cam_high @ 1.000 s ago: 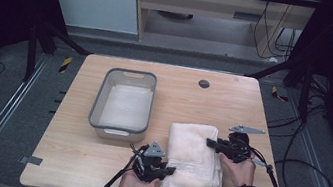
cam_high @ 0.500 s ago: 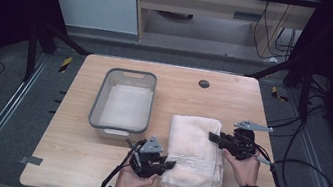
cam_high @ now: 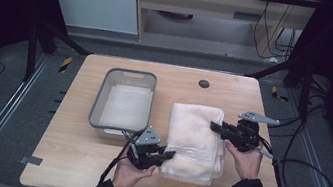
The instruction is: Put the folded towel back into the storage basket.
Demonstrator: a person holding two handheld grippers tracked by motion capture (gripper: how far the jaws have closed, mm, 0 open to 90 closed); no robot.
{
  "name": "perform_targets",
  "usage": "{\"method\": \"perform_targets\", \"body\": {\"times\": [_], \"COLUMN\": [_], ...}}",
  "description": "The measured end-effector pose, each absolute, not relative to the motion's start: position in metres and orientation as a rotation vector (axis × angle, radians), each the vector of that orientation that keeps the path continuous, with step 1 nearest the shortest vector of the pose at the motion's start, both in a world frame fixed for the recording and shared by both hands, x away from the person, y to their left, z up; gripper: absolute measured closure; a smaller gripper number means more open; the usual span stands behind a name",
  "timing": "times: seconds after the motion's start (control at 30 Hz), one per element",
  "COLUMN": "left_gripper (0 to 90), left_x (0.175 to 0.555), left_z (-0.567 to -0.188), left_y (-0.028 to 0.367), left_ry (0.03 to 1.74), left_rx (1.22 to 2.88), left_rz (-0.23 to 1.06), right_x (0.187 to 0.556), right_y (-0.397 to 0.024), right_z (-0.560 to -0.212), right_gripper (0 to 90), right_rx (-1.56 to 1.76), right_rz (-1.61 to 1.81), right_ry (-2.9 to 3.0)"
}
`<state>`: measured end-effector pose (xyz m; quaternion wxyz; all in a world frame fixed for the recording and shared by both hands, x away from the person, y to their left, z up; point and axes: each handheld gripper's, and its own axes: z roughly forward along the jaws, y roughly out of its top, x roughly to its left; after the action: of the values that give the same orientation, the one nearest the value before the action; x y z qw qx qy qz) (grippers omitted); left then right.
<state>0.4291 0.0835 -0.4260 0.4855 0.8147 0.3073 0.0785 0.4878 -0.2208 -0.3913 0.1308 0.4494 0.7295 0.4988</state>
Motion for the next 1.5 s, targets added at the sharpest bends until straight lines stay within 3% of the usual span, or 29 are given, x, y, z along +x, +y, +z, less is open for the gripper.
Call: {"method": "perform_targets", "body": {"times": [1.5], "left_gripper": [75.8], "left_x": [0.443], "left_z": [-0.364], "left_y": [0.154], "left_ry": [0.777], "left_rx": [1.816], "left_rz": [0.375], "right_x": [0.517], "right_y": [-0.152], "right_z": [-0.311], "right_gripper": [70.9], "right_rx": [1.097], "right_rz": [1.548], "right_ry": [2.066]}}
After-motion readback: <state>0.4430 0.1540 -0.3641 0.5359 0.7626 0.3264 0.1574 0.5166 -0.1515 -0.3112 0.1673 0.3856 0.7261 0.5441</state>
